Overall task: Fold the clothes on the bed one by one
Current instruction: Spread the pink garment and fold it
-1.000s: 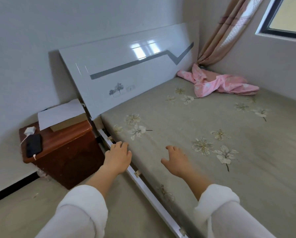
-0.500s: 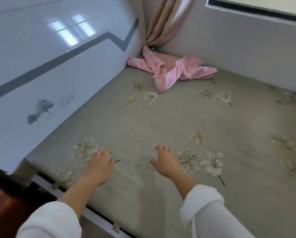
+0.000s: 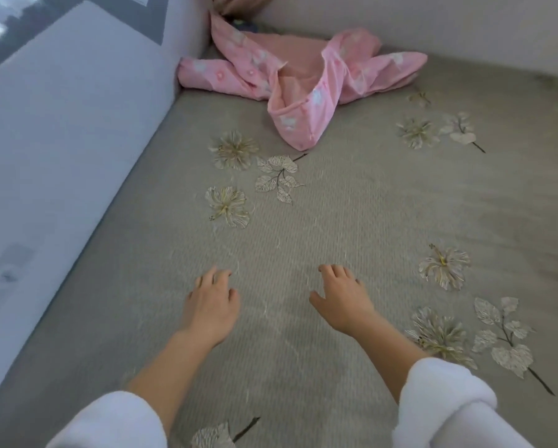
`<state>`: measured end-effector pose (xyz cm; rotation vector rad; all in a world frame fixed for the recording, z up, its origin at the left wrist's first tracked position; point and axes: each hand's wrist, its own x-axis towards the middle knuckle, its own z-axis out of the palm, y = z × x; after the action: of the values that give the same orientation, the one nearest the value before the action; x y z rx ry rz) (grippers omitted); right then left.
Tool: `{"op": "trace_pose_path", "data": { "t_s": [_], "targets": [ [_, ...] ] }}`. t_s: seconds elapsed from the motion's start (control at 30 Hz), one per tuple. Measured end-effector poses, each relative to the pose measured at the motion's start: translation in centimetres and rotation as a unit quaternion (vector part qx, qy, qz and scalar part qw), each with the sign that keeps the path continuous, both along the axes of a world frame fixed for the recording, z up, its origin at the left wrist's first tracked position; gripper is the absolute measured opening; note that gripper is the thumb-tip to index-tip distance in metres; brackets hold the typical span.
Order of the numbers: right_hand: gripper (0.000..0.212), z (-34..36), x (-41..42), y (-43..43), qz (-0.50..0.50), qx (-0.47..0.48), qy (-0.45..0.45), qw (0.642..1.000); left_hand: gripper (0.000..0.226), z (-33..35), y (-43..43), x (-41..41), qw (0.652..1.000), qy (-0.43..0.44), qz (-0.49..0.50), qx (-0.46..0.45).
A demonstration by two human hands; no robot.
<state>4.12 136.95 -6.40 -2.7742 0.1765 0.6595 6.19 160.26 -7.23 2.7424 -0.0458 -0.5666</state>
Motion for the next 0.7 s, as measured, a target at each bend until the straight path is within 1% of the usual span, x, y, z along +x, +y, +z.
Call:
{"op": "trace_pose_path", "data": {
  "t_s": [0.1, 0.17, 0.33, 0.47, 0.6, 0.7],
  "targets": [
    [0.064, -4.2, 3.6, 0.1, -0.021, -0.008, -0.037, 0.999, 0.05, -4.9, -0.1, 5.2, 1.0, -0.017, -0.015, 0.018],
    [0.065, -6.6, 5.8, 0.2, -0.038, -0.004, -0.067, 0.997, 0.053, -7.8, -0.7, 8.8, 0.998, -0.044, -0.029, 0.019],
    [0.065, -10.6, 11.2, 0.2, -0.041, 0.016, -0.128, 0.991, 0.055, -11.7, -3.4, 18.1, 0.99, -0.13, -0.048, 0.002],
    [0.062, -12.2, 16.9, -0.4, -0.049, 0.052, -0.207, 0.976, 0.058, -13.7, -3.3, 19.8, 0.984, -0.178, -0.028, -0.01],
    [0.061, -12.8, 24.7, -0.5, -0.091, 0.071, -0.268, 0.957, 0.057, -13.9, -3.3, 19.8, 0.983, -0.184, -0.024, -0.015],
    [0.067, -12.9, 30.2, -0.3, -0.122, 0.078, -0.288, 0.947, 0.057, -13.5, -3.5, 19.9, 0.985, -0.173, -0.017, -0.018]
  ]
}}
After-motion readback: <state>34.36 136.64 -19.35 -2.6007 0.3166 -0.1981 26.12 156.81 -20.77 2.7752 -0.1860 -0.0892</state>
